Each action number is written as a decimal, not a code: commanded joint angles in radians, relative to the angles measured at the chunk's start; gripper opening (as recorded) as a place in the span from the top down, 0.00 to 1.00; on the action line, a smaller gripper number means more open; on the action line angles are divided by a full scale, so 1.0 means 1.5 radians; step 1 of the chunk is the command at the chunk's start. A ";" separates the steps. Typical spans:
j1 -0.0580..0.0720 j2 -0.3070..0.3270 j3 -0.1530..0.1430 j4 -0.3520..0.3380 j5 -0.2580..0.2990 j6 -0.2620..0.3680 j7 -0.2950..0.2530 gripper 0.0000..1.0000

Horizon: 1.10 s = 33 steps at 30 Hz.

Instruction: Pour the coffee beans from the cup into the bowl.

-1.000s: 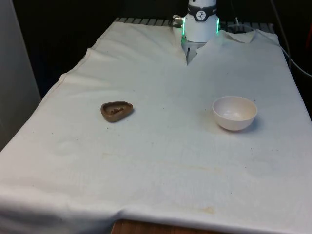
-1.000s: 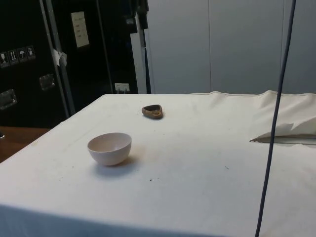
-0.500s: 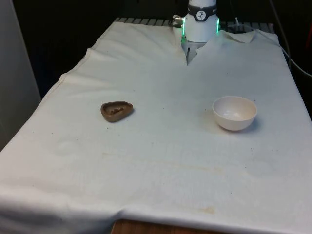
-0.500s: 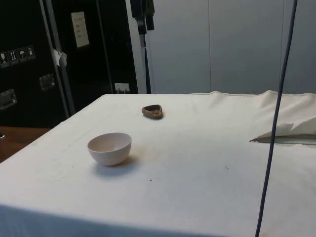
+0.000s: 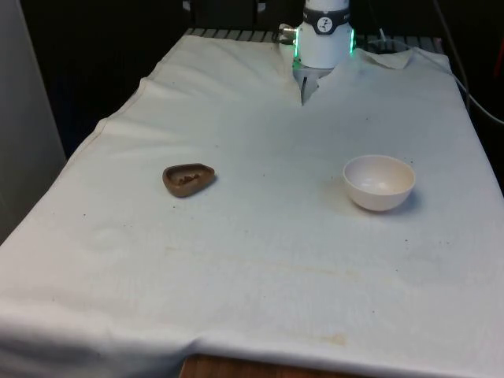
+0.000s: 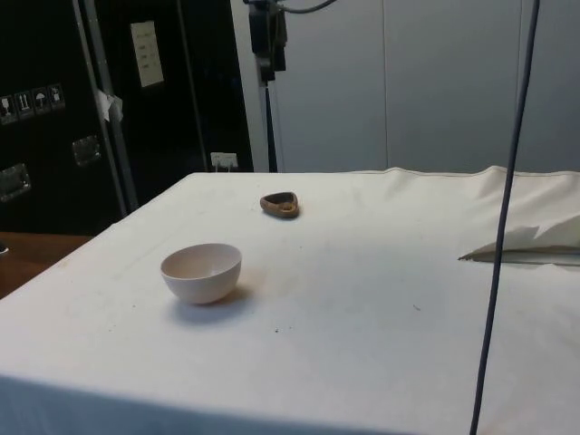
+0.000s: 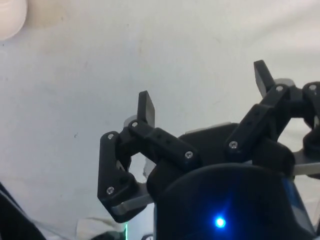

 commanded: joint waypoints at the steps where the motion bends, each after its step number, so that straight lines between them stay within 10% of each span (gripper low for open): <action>1: -0.003 0.003 -0.003 -0.003 0.003 0.015 -0.009 0.00; 33: -0.002 0.149 -0.044 0.024 0.012 0.169 -0.119 0.00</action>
